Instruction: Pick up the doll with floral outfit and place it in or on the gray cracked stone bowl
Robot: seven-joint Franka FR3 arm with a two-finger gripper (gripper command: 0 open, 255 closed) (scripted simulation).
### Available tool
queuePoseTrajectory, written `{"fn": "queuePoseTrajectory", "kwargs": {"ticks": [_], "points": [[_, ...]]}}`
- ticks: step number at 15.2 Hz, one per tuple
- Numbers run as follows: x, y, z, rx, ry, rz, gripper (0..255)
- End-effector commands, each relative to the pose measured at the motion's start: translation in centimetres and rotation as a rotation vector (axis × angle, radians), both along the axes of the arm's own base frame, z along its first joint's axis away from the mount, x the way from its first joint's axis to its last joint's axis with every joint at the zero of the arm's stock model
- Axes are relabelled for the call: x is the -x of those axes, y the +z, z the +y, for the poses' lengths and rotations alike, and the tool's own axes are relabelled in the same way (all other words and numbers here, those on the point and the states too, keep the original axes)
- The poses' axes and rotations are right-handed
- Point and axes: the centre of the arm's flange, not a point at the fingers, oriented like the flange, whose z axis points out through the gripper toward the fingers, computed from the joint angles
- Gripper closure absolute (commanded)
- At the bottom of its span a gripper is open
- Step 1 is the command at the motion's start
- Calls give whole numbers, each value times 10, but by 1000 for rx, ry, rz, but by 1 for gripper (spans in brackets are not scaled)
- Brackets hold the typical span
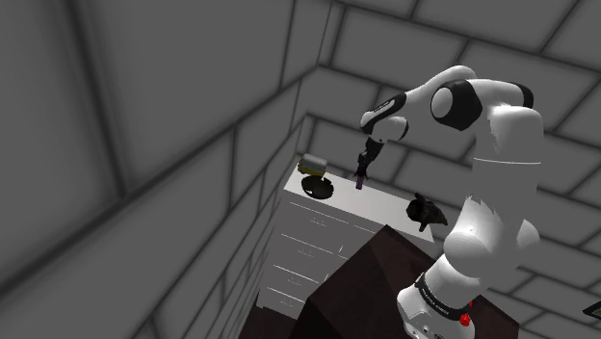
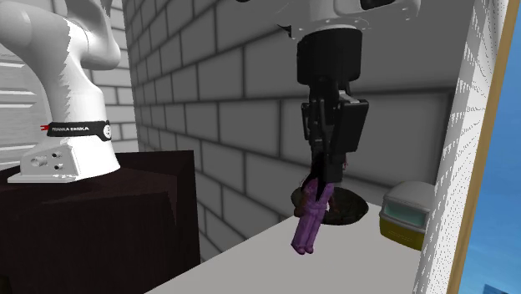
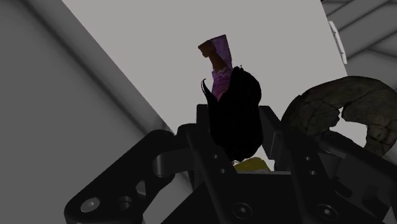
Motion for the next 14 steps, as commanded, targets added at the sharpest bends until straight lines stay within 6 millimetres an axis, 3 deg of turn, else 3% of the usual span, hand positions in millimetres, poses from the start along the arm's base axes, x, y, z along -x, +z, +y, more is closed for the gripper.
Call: {"fn": "queuePoseTrajectory", "kwargs": {"ticks": [1, 11, 14], "points": [[1, 11, -1, 0, 0, 0, 255], [1, 63, -1, 0, 0, 0, 255], [-20, 72, 32, 0, 0, 0, 255]]}}
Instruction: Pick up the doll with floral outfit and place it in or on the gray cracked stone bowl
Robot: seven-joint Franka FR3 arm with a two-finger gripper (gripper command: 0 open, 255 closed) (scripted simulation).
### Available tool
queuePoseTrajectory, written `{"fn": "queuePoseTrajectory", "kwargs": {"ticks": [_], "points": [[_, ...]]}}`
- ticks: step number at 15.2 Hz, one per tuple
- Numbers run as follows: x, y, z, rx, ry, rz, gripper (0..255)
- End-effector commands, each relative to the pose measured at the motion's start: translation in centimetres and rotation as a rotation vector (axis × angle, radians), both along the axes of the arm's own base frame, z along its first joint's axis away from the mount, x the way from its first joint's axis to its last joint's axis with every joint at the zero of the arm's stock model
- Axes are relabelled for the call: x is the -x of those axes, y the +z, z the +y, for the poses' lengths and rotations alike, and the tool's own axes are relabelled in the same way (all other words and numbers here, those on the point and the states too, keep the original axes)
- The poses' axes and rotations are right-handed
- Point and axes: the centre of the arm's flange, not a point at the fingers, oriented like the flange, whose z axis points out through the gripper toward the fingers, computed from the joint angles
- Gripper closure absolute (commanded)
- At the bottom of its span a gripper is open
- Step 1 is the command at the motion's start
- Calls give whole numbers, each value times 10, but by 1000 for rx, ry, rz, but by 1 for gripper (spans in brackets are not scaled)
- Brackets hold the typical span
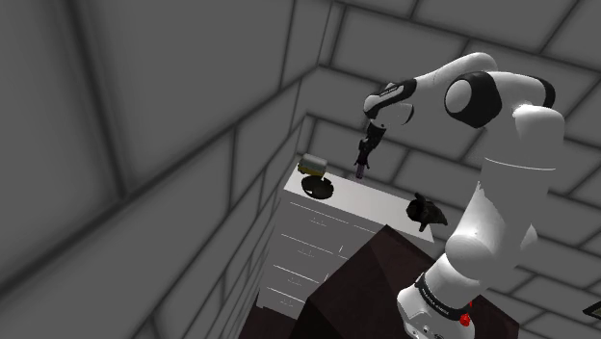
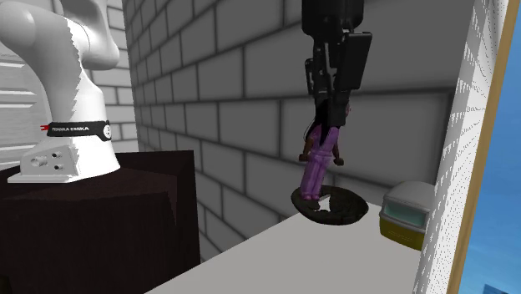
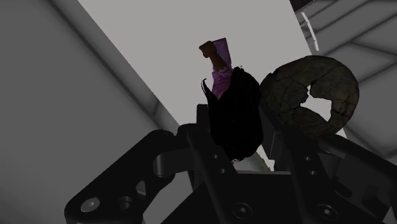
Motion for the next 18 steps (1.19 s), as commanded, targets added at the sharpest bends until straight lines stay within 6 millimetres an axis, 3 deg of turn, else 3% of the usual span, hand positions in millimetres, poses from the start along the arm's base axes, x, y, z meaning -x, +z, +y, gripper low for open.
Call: {"fn": "queuePoseTrajectory", "kwargs": {"ticks": [1, 12, 13, 18], "points": [[-15, 6, 22, 0, -1, 0, 255], [-91, 42, 140, 0, -1, 0, 255], [-96, 44, 147, 0, -1, 0, 255], [-96, 17, 147, 0, -1, 0, 255]]}}
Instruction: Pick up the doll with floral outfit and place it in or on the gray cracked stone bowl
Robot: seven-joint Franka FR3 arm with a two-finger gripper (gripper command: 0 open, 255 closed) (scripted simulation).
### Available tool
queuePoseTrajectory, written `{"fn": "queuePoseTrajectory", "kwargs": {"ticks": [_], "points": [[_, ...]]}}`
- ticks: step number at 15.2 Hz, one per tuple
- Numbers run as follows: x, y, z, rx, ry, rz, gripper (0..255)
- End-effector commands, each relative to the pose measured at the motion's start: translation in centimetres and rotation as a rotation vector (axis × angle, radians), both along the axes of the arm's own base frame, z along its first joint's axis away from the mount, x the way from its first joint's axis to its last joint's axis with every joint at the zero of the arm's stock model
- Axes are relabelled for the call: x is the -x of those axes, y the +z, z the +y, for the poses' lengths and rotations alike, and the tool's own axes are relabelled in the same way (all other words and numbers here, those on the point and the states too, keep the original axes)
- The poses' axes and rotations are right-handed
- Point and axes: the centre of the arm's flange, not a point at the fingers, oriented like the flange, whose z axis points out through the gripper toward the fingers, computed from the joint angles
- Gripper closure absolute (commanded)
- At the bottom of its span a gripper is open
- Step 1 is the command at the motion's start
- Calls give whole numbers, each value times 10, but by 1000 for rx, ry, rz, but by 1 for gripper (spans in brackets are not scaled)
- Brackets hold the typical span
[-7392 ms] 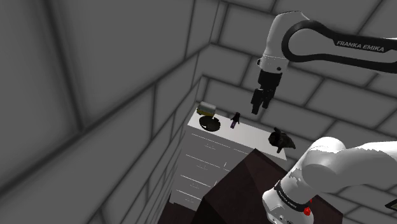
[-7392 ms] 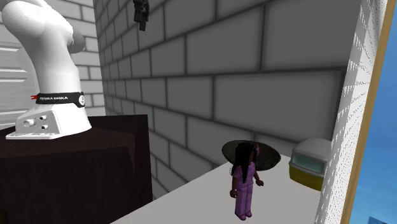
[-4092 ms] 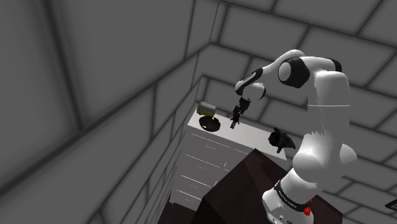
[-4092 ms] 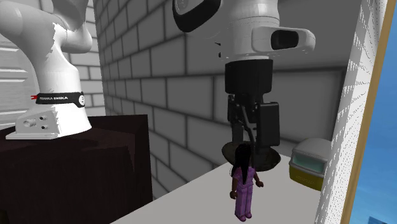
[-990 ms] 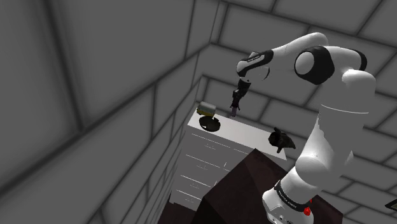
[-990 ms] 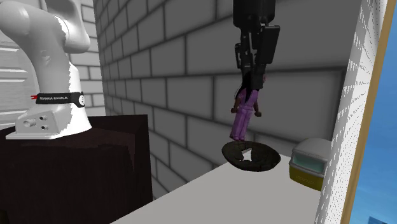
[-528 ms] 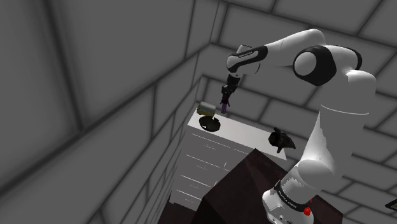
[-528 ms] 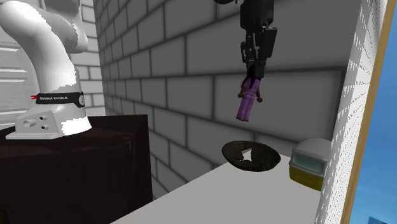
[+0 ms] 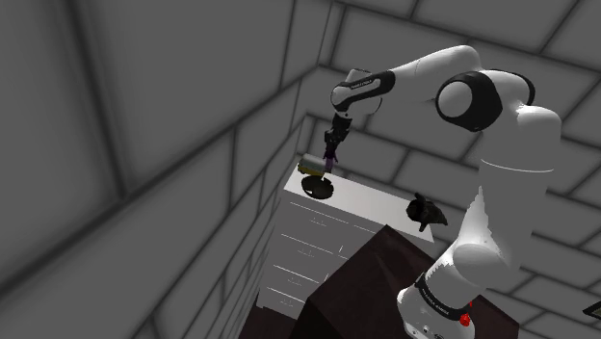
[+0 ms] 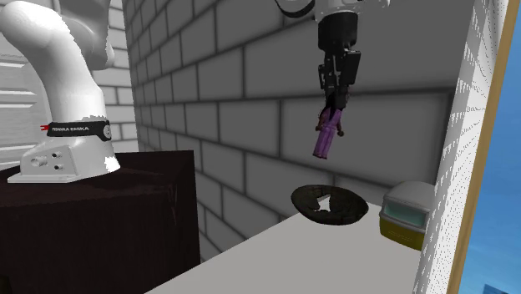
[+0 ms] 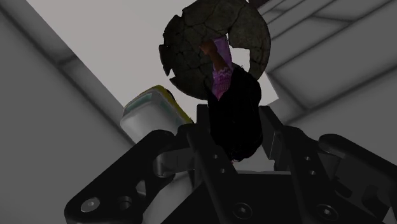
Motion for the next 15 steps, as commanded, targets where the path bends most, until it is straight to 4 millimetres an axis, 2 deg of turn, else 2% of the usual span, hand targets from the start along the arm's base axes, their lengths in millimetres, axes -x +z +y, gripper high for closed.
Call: {"fn": "queuePoseTrajectory", "kwargs": {"ticks": [1, 15], "points": [[0, -11, 0, 0, 0, -1, 255], [0, -85, 0, 0, 0, -1, 255]]}}
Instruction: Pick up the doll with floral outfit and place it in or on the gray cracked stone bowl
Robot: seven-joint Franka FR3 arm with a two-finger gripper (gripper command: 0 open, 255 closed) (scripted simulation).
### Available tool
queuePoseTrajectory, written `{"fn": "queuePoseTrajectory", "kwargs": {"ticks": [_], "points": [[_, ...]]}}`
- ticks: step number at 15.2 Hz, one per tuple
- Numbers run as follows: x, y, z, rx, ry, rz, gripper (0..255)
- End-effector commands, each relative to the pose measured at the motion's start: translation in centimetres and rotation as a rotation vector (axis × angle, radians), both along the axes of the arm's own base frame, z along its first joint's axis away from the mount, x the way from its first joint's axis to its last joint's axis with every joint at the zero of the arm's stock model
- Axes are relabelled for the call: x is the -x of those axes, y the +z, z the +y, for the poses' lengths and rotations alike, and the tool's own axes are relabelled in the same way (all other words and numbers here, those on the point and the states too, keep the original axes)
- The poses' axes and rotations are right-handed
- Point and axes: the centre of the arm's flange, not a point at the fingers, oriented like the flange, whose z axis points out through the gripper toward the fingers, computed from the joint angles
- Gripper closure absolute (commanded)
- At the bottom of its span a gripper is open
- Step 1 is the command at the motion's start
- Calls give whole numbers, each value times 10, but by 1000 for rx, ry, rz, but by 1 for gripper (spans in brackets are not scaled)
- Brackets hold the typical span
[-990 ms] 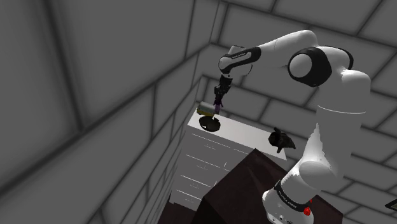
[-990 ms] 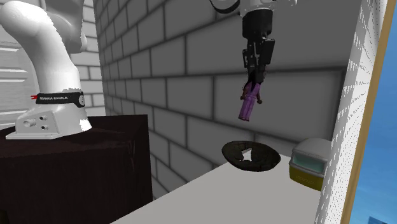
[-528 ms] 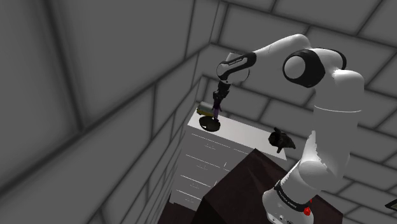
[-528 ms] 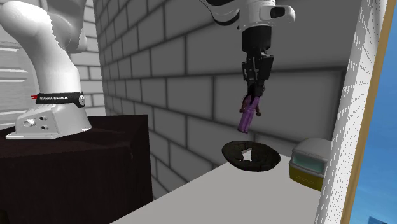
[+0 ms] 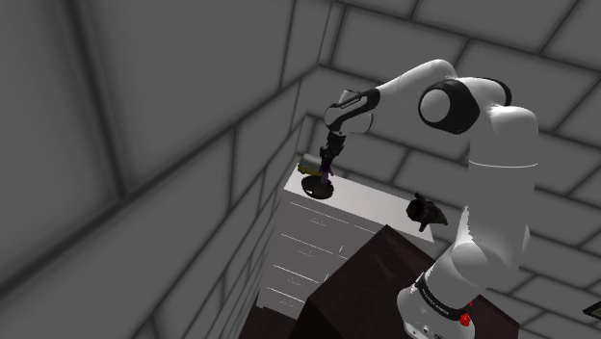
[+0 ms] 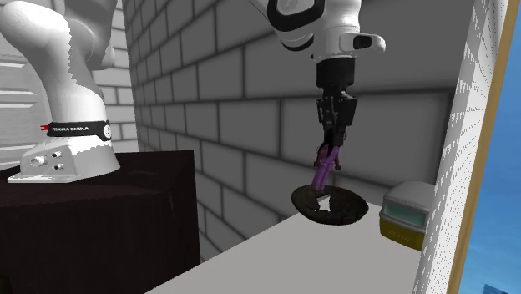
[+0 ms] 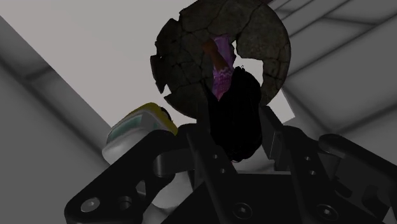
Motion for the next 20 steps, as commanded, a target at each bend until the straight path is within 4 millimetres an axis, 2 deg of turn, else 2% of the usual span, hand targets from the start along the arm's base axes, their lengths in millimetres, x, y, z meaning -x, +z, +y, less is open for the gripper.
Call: {"fn": "queuePoseTrajectory", "kwargs": {"ticks": [1, 3, 10, 11, 16, 20], "points": [[0, -11, 1, 0, 0, -1, 255], [0, -20, 1, 0, 0, -1, 255], [0, -20, 1, 0, 0, -1, 255], [0, -20, 1, 0, 0, -1, 0], [0, -20, 1, 0, 0, -1, 0], [2, 30, 1, 0, 0, -1, 0]]}}
